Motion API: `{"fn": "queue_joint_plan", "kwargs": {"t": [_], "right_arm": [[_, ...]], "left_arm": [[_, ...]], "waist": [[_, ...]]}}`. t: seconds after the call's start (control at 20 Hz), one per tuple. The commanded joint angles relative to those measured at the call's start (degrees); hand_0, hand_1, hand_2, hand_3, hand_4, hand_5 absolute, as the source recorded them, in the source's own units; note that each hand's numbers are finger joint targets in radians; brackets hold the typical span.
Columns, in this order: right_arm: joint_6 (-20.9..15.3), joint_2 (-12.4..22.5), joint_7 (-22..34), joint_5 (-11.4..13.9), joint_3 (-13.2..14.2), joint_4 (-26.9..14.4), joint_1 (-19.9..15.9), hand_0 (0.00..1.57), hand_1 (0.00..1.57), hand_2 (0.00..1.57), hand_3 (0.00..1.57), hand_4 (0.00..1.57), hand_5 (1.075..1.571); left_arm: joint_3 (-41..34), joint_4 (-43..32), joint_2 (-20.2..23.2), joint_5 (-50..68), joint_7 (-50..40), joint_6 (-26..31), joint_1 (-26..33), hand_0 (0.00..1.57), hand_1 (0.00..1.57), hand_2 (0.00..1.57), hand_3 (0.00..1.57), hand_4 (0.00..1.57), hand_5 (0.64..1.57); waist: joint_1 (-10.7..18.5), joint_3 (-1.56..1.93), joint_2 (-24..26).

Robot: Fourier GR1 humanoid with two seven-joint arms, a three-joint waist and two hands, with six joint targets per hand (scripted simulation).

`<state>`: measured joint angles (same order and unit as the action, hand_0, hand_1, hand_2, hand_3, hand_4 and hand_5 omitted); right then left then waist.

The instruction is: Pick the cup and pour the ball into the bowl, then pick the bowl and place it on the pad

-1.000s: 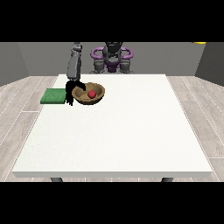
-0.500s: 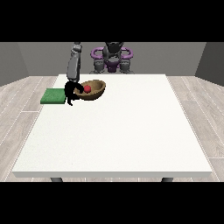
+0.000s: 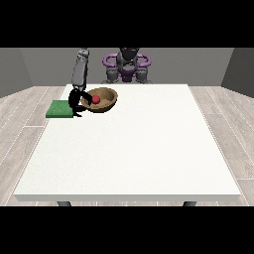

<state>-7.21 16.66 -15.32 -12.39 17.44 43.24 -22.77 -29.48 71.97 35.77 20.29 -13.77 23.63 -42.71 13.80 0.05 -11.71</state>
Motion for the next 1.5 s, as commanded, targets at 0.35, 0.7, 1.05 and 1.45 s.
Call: {"fn": "queue_joint_plan", "kwargs": {"t": [0.35, 0.7, 1.05, 1.45], "right_arm": [[4.79, 22.0, 22.01, 4.95, -1.87, 2.55, -3.5, 1.57, 1.57, 1.57, 0.68, 1.09, 1.568], [8.84, 25.59, 22.73, 2.37, 1.86, -1.11, -6.07, 1.57, 1.57, 1.57, 0.46, 1.11, 1.567], [7.26, 22.14, 19.72, 2.89, 2.17, -3.3, -6.16, 1.57, 1.57, 1.57, 0.49, 1.07, 1.568], [6.61, 16.72, 14.35, 1.27, 3.26, -5.82, -7.59, 1.57, 1.57, 1.57, 0.54, 1.02, 1.571]], "left_arm": [[-3.47, -8.05, 4.24, -1.87, 5.66, 1.83, 5.29, 0.0, 0.0, 0.0, 0.0, 1.2, 1.541], [-5.08, -10.56, 5.44, -1.45, 12.28, 4.03, 9.88, 0.0, 0.0, 0.0, 0.0, 1.21, 1.548], [-4.23, -11.65, 5.83, -1.52, 15.05, 4.53, 12.07, 0.0, 0.0, 0.0, 0.0, 1.22, 1.553], [-4.46, -12.99, 6.66, -1.96, 18.84, 2.99, 11.93, 0.0, 0.0, 0.0, 0.0, 1.21, 1.555]], "waist": [[-8.34, -0.13, 3.13], [-8.93, -0.07, 0.42], [-9.5, -0.04, 0.93], [-10.28, -0.02, -2.77]]}}
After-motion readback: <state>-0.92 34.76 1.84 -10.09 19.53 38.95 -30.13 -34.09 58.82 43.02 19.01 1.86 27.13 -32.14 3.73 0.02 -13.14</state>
